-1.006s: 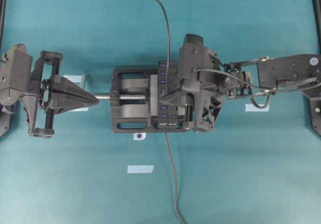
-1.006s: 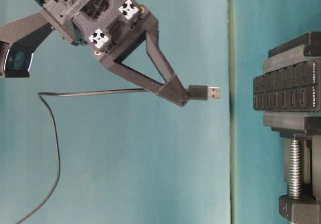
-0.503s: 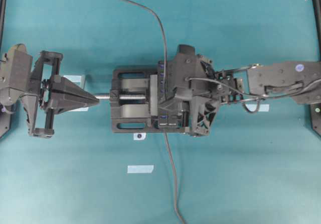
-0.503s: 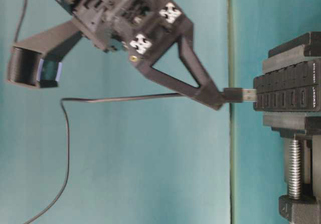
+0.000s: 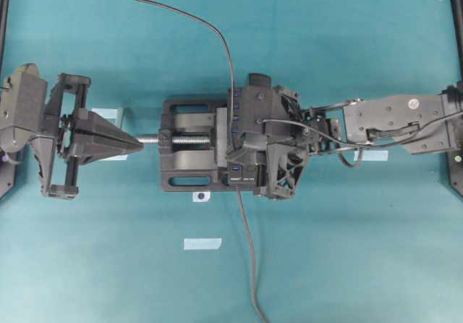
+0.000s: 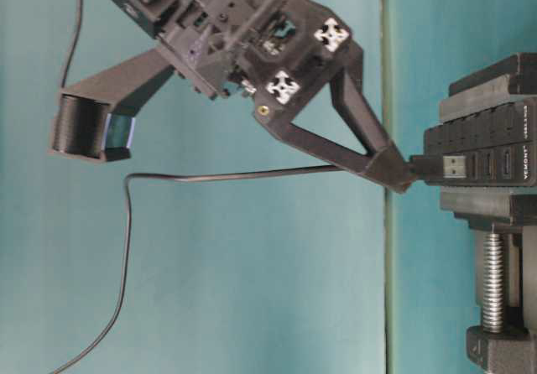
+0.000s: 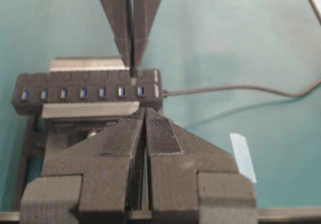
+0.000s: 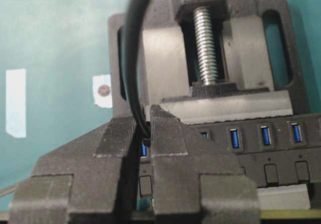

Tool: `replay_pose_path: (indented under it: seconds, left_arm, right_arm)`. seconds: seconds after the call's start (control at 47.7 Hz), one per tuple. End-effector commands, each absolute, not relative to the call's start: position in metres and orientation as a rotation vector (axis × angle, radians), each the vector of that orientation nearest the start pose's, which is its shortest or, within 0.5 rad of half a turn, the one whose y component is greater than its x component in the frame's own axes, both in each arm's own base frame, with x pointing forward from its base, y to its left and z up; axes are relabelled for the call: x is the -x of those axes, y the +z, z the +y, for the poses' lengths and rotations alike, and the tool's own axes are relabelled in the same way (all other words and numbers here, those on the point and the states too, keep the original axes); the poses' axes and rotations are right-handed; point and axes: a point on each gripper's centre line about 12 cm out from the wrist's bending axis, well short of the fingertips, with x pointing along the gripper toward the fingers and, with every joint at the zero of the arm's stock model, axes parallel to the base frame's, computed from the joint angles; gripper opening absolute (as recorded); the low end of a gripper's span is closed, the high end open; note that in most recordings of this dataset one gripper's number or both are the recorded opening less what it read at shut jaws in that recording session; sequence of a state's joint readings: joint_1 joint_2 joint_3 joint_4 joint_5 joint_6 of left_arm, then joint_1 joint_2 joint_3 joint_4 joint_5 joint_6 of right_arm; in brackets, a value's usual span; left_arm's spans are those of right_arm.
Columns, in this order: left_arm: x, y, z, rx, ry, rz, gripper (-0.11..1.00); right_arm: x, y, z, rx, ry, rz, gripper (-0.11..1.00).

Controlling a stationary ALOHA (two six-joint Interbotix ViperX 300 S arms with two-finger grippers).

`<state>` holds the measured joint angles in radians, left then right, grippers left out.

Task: Insert the USB into the front port of the fixed hub.
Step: 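Carry the plug with the right gripper to the hub's front port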

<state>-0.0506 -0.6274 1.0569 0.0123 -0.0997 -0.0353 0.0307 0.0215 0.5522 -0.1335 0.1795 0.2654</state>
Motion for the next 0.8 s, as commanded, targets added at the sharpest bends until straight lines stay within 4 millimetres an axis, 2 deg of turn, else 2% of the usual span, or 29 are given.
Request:
replay_pose_path:
  seconds: [0.0,0.776]
  left_arm:
    - [-0.2593,0.2498,-0.0137,0.014,-0.05,0.304,0.0]
    - [-0.2583,0.2463,-0.0137,0.013,-0.05,0.315,0.0]
  right_arm:
    - [-0.4063,0.1881,0.0135,-0.115,-0.036,0.728,0.01]
    - [-0.4087,0.1799,0.0158,-0.115,-0.03,0.733,0.01]
